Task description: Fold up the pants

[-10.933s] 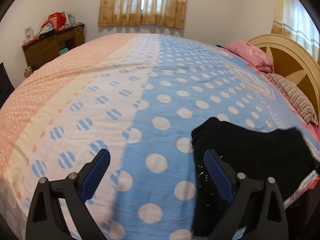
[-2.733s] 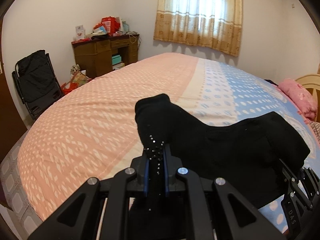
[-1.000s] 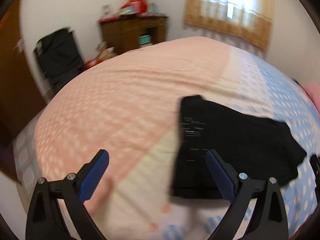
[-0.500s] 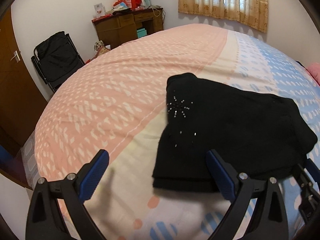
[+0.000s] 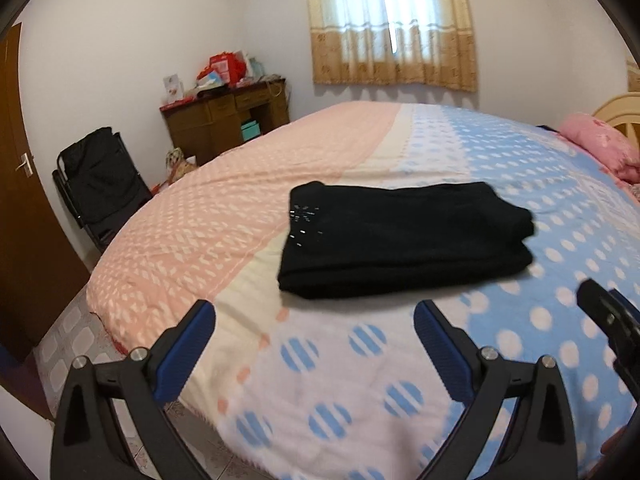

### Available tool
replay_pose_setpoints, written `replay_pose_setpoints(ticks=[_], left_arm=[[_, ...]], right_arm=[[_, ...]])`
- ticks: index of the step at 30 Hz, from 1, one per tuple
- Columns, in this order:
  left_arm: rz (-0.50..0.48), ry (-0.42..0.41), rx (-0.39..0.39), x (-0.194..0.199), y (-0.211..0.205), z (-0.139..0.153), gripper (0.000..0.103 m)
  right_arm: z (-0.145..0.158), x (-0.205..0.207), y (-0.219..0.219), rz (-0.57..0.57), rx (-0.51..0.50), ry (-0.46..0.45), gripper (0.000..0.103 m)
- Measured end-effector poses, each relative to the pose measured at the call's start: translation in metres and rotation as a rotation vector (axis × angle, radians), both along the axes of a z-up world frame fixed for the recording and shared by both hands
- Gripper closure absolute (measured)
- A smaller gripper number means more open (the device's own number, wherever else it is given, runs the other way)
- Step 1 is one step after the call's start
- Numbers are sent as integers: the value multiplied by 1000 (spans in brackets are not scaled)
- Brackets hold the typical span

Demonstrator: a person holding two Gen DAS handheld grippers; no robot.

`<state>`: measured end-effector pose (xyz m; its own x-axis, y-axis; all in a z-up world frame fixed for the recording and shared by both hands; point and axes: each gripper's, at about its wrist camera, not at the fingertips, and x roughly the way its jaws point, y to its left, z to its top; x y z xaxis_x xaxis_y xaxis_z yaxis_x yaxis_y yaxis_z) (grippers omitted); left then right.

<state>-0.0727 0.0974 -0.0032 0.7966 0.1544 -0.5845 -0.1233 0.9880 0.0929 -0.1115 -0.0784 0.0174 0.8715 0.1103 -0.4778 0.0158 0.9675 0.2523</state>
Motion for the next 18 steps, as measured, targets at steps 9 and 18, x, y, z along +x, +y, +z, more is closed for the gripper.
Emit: replay_pose_setpoints(ticks=[9, 18], left_arm=[[-25, -62, -20, -34, -9, 13, 0], [-3, -83, -24, -50, -10, 18, 0]], right_arm=[[24, -50, -1, -40, -30, -148, 32], [39, -69, 8, -39, -69, -241, 22]])
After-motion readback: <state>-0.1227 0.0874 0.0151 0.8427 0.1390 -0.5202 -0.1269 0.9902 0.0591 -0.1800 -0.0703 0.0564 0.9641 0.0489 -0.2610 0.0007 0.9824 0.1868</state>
